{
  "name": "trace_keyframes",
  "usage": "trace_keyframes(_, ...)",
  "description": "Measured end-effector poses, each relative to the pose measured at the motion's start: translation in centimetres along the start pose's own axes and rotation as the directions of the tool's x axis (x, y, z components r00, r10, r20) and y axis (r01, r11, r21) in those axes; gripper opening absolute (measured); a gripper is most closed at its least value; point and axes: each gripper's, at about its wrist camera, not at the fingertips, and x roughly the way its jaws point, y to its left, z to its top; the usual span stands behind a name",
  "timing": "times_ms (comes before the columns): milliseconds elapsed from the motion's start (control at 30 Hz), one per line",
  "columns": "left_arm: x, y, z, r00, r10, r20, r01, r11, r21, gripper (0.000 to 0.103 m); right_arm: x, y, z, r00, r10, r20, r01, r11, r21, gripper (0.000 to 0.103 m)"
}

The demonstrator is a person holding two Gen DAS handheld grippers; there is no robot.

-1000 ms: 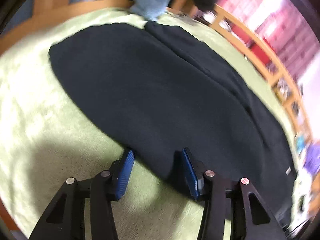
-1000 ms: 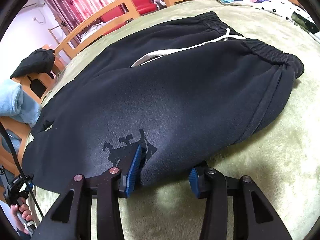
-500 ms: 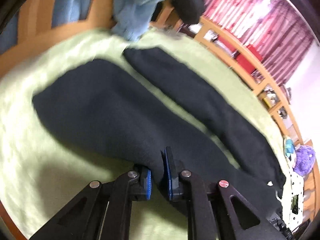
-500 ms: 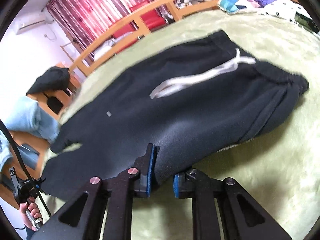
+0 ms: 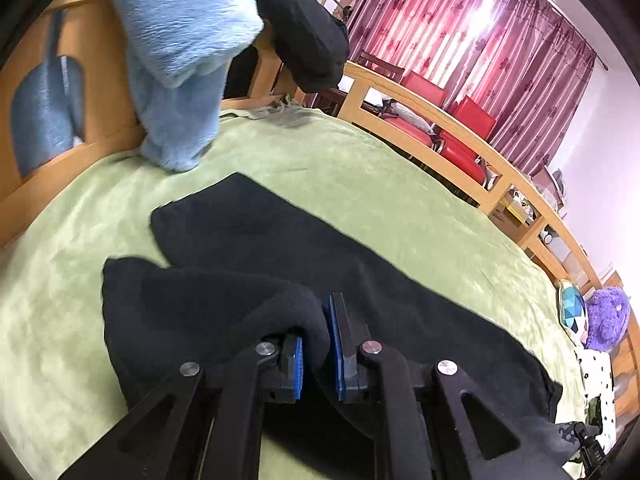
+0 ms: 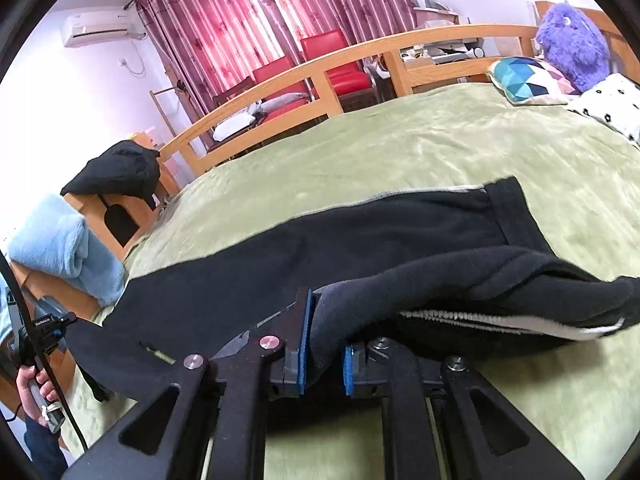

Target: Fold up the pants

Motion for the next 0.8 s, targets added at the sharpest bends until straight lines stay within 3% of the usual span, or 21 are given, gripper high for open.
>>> trace_keyframes(433, 8.9, -6.5, 6.1, 0.999, 0.004, 0.050, -0.007, 0.998, 0.055, 0.012, 9.8, -0.9, 8.1, 0.999, 0.003, 0.034, -0.004, 1.000, 0.012, 0.012)
trace_keyframes(633, 13.7, -8.1, 7.3, 0.998, -0.008, 0.057, 0.005, 0.999, 0.048, 0.012, 13.8, -2.2, 10.0, 0.999, -0.010, 0.043, 0.009, 1.000, 0.021, 0.012)
trace_keyframes(800, 17.7, -9.6, 7.0, 0.999, 0.025, 0.031, -0.029, 0.994, 0.107, 0.012, 17.8, -3.5, 10.4, 0.999, -0.050, 0.017, 0.050, 0.999, 0.023, 0.012)
